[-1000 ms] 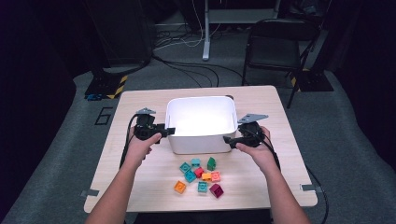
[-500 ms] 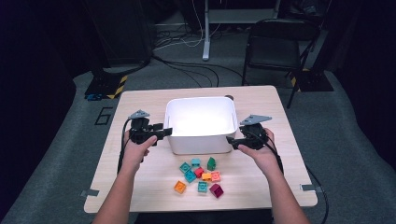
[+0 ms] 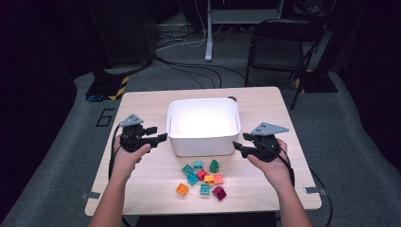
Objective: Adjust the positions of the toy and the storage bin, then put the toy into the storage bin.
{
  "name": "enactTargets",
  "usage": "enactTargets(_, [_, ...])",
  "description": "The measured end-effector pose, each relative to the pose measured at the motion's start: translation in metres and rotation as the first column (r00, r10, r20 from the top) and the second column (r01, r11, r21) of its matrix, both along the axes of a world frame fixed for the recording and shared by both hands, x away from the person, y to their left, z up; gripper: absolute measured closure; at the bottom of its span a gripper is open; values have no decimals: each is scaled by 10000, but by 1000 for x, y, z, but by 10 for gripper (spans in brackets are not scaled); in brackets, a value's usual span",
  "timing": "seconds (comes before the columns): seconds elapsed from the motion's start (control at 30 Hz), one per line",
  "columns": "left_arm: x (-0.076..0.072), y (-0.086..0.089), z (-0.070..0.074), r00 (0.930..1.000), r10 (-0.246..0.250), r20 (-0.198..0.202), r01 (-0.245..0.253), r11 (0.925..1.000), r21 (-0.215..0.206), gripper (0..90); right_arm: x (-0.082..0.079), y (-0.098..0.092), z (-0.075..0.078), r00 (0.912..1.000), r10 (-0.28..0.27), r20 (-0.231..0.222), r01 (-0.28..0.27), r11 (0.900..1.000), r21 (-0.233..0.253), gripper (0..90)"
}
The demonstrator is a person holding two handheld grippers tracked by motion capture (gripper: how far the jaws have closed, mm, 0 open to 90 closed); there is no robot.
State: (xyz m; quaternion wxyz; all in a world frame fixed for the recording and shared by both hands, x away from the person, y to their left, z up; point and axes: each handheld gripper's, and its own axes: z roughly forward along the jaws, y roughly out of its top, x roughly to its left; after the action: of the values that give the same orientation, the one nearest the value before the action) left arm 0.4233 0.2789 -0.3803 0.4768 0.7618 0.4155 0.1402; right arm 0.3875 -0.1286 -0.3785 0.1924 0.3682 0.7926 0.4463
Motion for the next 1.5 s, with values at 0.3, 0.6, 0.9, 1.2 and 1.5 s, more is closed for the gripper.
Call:
enactTargets(0.3, [8, 6, -16, 9988, 231, -423, -216, 9991, 365, 384, 10, 3, -25, 9957, 457, -808, -508, 9968, -618, 437])
enactTargets(0.6, [7, 14, -15, 9988, 379, -318, -376, 9993, 90, 384, 10, 9, -34, 9922, 1018, -715, -1056, 9931, -507, 449])
enactTargets(0.9, [4, 10, -12, 9997, 212, -128, -207, 9992, 332, 412, 12, 23, -51, 9807, 1572, -1162, -1647, 9846, -583, 477])
enactTargets(1.2, [3, 10, -15, 9993, 136, -334, -123, 9992, 378, 441, 18, 35, -71, 9648, 2063, -1634, -2193, 9734, -661, 483])
enactTargets(1.5, [-2, 12, -16, 9997, 215, -119, -207, 9978, 636, 440, 25, 45, -87, 9532, 2374, -1872, -2556, 9634, -801, 455])
